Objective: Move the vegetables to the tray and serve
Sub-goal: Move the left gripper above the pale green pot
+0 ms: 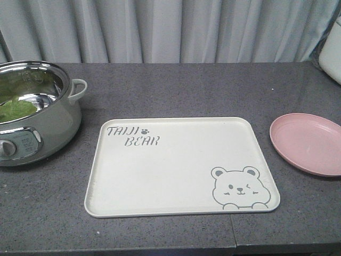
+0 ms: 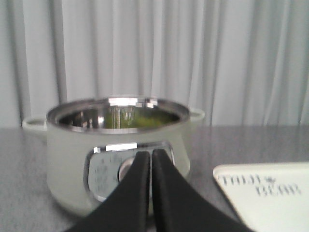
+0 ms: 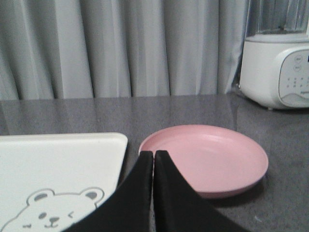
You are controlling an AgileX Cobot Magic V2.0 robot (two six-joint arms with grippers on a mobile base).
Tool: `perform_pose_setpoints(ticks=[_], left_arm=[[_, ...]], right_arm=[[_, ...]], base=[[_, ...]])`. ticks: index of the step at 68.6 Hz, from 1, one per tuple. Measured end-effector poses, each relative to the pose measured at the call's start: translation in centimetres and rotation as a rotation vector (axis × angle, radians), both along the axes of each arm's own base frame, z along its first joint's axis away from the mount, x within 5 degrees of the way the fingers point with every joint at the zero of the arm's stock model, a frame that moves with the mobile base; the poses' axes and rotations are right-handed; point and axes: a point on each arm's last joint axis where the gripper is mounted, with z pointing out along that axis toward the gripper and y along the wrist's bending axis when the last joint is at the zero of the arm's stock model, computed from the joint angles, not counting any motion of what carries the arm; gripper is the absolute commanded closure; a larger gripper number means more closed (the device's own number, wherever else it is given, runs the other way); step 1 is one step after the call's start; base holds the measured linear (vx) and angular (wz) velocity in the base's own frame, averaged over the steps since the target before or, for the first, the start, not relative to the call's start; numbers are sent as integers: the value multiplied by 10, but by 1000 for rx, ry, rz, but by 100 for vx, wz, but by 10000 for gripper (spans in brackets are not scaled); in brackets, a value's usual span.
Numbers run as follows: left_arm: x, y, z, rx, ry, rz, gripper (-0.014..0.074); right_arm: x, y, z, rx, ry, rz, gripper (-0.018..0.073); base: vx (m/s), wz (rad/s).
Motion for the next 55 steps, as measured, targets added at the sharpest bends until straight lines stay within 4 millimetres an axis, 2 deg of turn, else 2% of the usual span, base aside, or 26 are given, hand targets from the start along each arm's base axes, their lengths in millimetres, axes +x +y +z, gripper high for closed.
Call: perform_pose_setpoints(ticks=[10,22,27,36,55], left_arm=[[-12,1,55,-2,-61,5,602],[-2,1,97,-3,55,14,602],[5,1,104,-3,99,16,602],[14,1,102,-2,153,17,602],[15,2,98,-2,194,19,596]], right_arm=[[1,0,45,-3,7,3,565],[16,1,88,-6,94,7,565],[25,1,93,-6,133,8,565],[38,2,87,2,218,11,565],[45,3,82,27,277,22,565]], base=[[0,0],[0,0],[0,0],[0,0],[0,0]])
